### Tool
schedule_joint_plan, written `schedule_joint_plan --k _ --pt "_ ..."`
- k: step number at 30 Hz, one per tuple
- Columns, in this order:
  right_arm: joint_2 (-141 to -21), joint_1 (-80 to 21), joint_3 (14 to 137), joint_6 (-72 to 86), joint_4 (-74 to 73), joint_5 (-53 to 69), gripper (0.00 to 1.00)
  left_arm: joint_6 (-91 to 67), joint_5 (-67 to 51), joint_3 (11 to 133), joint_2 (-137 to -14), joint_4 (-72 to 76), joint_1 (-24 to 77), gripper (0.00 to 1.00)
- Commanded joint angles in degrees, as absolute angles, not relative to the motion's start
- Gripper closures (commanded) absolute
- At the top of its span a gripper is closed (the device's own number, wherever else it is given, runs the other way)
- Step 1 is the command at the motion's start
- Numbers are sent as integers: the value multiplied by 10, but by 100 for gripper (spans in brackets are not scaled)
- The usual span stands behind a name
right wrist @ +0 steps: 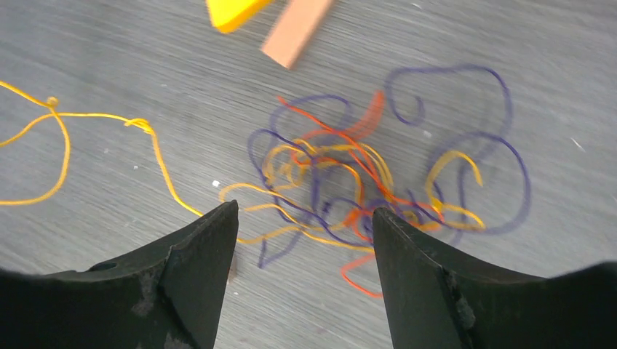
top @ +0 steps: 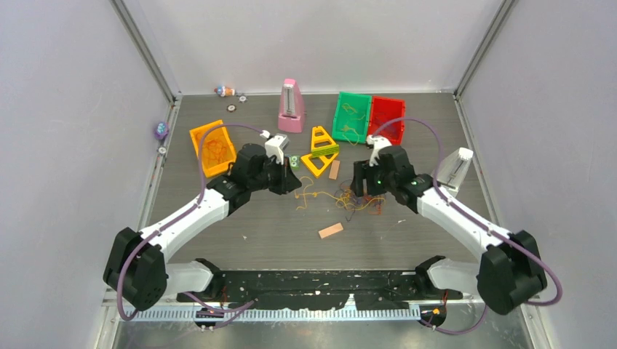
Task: Untangle the cables
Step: Untie the cable.
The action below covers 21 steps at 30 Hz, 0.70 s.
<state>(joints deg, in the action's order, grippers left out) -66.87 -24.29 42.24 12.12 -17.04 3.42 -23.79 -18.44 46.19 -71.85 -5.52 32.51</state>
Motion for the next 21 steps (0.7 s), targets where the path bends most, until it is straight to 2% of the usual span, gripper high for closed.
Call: schedule_joint_plan --k 1,10,12,14,17,21 --pt "-751 -298 494 88 -170 30 28 -235 -185 497 -687 -84 326 100" --pt "-884 -343 542 87 -192 2 30 -221 -126 498 -635 -135 324 100" --pt "-896 -344 533 91 -195 -29 35 -214 -96 500 -613 -153 317 100" --pt "-905 -337 524 112 -205 -85 47 -228 -54 492 -580 -166 295 100" --pt "-907 -298 509 141 -206 -95 67 -273 15 460 -513 -169 243 100" --pt "-860 -216 463 185 -169 -71 74 -336 142 415 -406 -187 201 100"
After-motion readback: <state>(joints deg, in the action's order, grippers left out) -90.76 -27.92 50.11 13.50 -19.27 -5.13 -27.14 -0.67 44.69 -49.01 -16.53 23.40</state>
